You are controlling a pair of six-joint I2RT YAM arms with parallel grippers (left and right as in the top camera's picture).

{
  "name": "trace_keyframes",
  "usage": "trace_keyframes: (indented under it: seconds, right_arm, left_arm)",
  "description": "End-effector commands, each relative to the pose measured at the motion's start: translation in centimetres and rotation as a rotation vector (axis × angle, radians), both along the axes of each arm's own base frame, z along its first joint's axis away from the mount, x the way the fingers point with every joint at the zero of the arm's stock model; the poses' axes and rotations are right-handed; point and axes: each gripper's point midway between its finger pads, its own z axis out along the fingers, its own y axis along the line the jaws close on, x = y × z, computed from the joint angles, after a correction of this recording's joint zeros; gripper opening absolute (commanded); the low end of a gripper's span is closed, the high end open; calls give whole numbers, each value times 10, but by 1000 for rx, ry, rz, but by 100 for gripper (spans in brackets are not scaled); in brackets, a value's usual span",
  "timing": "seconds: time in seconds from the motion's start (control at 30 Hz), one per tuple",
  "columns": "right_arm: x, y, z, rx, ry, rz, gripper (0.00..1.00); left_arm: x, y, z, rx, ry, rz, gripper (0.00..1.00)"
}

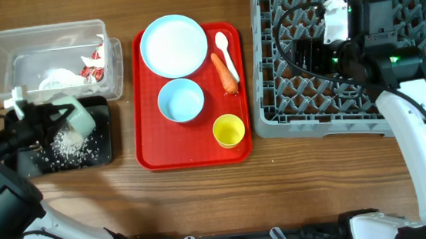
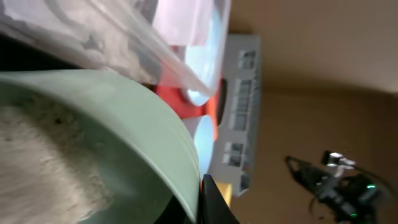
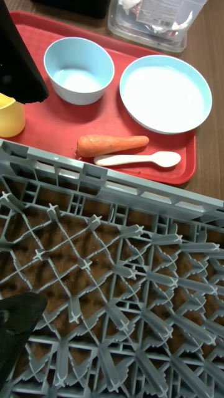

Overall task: Sort waste into correct bins and load items into the dishwasher rack
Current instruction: 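Tip the green bowl over the black tray to pour out the rice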

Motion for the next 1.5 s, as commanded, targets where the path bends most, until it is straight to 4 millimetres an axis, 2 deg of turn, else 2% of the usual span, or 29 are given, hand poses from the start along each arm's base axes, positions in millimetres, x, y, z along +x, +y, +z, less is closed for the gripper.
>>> trace_keyframes:
  seconds: [0.0,0.4,0.7,0.77,0.83,1.13,1.23,1.47]
  right_arm:
    - [4,1,4,17,-2,-2,100]
    - [4,1,4,16,-3,-2,100]
    - [4,1,5,16,-6,-2,100]
    - [5,1,5,16,-7,-2,100]
    - [5,1,6,17,-12,-2,100]
    - [5,2,6,19,-11,-1,100]
    - [5,2,5,20,-8,0,100]
    - [5,2,5,22,-7,-3,100]
  left_arm:
    - [6,9,30,-119,-118,75,4]
    - [-9,18,46,-283,-21,169,4]
    - [-18,39,45,-285,-14,235,4]
    - [-21,48,37,-243,-13,243,4]
    - [-25,57,19,-230,114,272,4]
    - [-27,58,18,-232,126,275,4]
    - [-26,53,37,-299,73,283,4]
    - [-27,54,41,-317,69,293,4]
